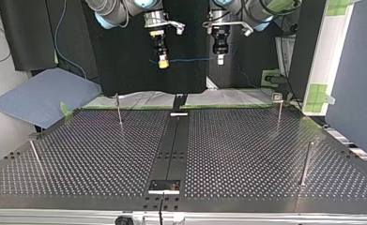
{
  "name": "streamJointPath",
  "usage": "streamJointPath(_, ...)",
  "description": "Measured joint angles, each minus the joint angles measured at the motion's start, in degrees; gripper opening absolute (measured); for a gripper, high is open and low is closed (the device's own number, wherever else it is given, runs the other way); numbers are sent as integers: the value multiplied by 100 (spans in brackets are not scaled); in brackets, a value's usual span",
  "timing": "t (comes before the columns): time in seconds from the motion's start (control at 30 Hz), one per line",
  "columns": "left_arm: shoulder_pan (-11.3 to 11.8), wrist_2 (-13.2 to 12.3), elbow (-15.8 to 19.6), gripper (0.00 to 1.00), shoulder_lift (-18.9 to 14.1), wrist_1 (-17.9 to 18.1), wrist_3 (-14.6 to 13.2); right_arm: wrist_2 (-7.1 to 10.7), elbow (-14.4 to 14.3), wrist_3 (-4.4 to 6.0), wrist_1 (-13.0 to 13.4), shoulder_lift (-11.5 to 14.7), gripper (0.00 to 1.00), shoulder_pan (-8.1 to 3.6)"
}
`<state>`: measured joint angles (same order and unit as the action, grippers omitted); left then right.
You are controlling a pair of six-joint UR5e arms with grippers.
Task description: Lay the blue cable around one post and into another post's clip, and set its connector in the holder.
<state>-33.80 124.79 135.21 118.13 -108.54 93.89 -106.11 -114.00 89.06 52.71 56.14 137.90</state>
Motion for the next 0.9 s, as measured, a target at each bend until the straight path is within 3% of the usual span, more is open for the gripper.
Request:
streamJointPath(0.27,-346,379,-213,25,-341,-354,378,78,69,321,-58,308,0,-35)
streamJointPath(0.5,-296,676,-223,25,-689,-703,640,274,167,440,-155,665,0,-59)
streamJointPath(0.9,219,302,-225,25,-1253,-1265,1173,392,709,438,-693,1239,0,-73)
